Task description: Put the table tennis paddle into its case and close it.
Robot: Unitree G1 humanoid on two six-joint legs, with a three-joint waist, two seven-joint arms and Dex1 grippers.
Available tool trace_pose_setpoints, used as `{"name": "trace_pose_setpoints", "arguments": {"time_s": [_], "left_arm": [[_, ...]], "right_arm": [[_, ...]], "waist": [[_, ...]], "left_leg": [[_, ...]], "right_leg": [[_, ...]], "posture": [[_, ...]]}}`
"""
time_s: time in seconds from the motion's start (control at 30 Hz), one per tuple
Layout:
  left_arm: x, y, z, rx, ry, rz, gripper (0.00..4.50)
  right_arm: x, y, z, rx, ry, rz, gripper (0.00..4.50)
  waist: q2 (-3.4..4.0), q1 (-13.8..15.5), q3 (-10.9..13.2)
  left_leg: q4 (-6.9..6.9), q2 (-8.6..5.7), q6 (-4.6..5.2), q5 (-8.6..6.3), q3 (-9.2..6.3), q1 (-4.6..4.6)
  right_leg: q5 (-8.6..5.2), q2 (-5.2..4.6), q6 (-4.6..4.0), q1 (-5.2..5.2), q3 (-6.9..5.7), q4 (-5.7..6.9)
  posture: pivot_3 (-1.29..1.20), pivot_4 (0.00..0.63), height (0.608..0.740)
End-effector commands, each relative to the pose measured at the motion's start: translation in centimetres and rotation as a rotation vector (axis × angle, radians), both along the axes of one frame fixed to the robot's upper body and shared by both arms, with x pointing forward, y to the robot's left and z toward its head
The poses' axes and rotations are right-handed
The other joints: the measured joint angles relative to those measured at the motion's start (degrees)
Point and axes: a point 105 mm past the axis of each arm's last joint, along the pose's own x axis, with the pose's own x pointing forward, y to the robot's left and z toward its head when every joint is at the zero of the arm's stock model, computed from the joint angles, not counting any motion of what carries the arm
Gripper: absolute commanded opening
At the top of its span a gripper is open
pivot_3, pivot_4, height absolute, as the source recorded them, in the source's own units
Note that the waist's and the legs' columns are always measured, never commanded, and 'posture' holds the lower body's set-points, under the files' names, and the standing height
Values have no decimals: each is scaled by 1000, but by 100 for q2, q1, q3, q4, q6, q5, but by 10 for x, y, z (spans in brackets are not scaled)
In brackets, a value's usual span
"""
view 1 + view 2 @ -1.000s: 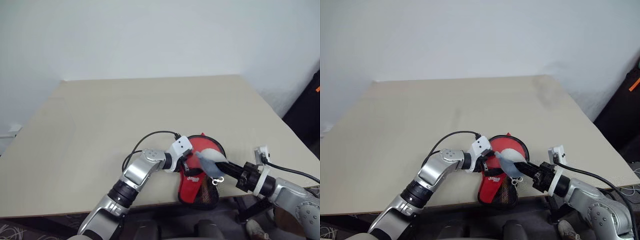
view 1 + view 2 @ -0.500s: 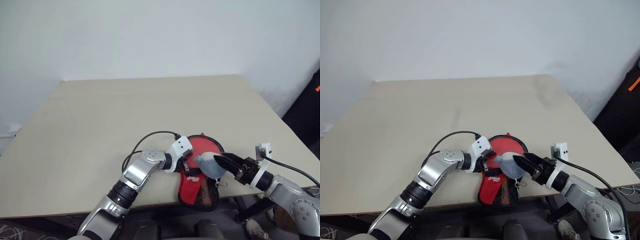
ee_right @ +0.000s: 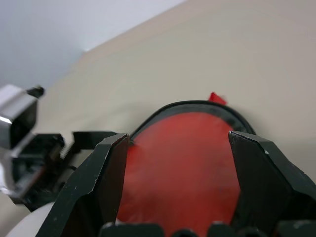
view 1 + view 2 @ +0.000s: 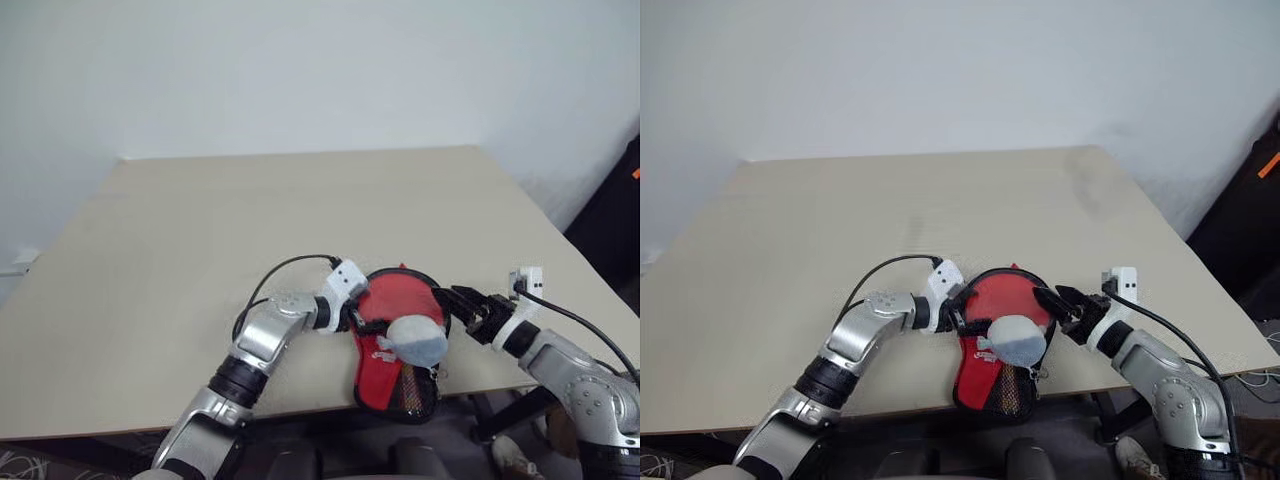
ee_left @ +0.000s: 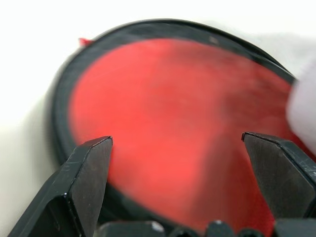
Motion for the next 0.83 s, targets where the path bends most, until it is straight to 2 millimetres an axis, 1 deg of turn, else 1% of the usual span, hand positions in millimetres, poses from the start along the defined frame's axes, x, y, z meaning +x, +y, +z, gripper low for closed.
{"name": "trace_pose_setpoints", "arguments": {"time_s": [0.03, 0.1, 0.13, 0.17, 0.23, 0.3, 0.43, 0.53, 0.63, 0.73, 0.83], "left_arm": [[16, 20, 19, -48, 3, 50, 4500], [19, 29, 25, -54, 11, 49, 4500], [19, 33, 28, -58, 14, 46, 4500], [18, 38, 31, -63, 13, 39, 4500], [15, 49, 38, -70, 3, 23, 4500], [13, 61, 41, -57, 1, 22, 4500], [-1, 94, 42, -23, 12, 13, 4500], [-18, 115, 37, 21, 37, -3, 4500], [-39, 132, 26, 68, 77, -1, 4500], [-61, 149, 11, 150, 115, -5, 4500], [-72, 154, 0, 174, 139, 12, 4500]], "right_arm": [[17, -5, 5, -44, -43, -72, 3468], [23, -4, 0, -49, -19, -81, 3468], [27, -4, -1, -66, -21, -90, 3468], [30, -1, 2, -60, -40, -73, 3468], [33, 0, 23, 10, -147, -53, 3468], [34, -1, 37, 45, -214, -41, 3468], [26, 9, 63, 108, -308, 149, 3468], [18, 13, 74, 102, -342, 287, 3468], [13, 7, 74, 60, -334, 388, 3468], [11, 5, 74, 45, -322, 442, 3468], [14, 6, 73, 34, -320, 453, 3468]], "waist": [[0, 4, 13], [-2, 10, 18], [-3, 10, 18], [-6, 13, 20], [-11, 20, 25], [-11, 20, 26], [-9, 9, 31], [-6, 2, 42], [-5, 9, 68], [-19, 6, 75], [-14, 5, 76]], "left_leg": [[-2, -1, 0, 0, 0, -2], [-12, -1, 3, 2, -4, -2], [-18, -2, 19, 12, -4, -4], [-26, -3, 23, 14, -3, -5], [-51, -8, 24, 15, -5, -10], [-70, -7, 24, 15, -8, -11], [-85, -7, 27, 11, -8, -10], [-83, -5, 27, 10, -3, -4], [-69, -2, 26, 10, -3, 1], [-55, 0, 25, 9, -4, 4], [-53, 2, 3, -4, 6, 9]], "right_leg": [[0, 0, 0, -3, 0, 8], [2, 4, -1, -6, 0, 17], [3, 4, -3, -3, 1, 18], [5, 4, -5, 0, 4, 19], [9, 4, -9, -4, 10, 19], [16, 7, 1, -12, 10, 20], [13, 8, -1, -13, 11, 15], [13, 8, -2, -10, 13, 17], [6, 8, -16, -8, 12, 22], [5, 7, -17, -1, 10, 20], [5, 4, -17, -2, 11, 17]], "posture": [[0, 0, 740], [0, 0, 740], [0, 0, 740], [0, 0, 740], [0, 0, 740], [0, 0, 740], [0, 0, 740], [0, 0, 740], [0, 0, 740], [0, 0, 740], [0, 0, 740]]}}
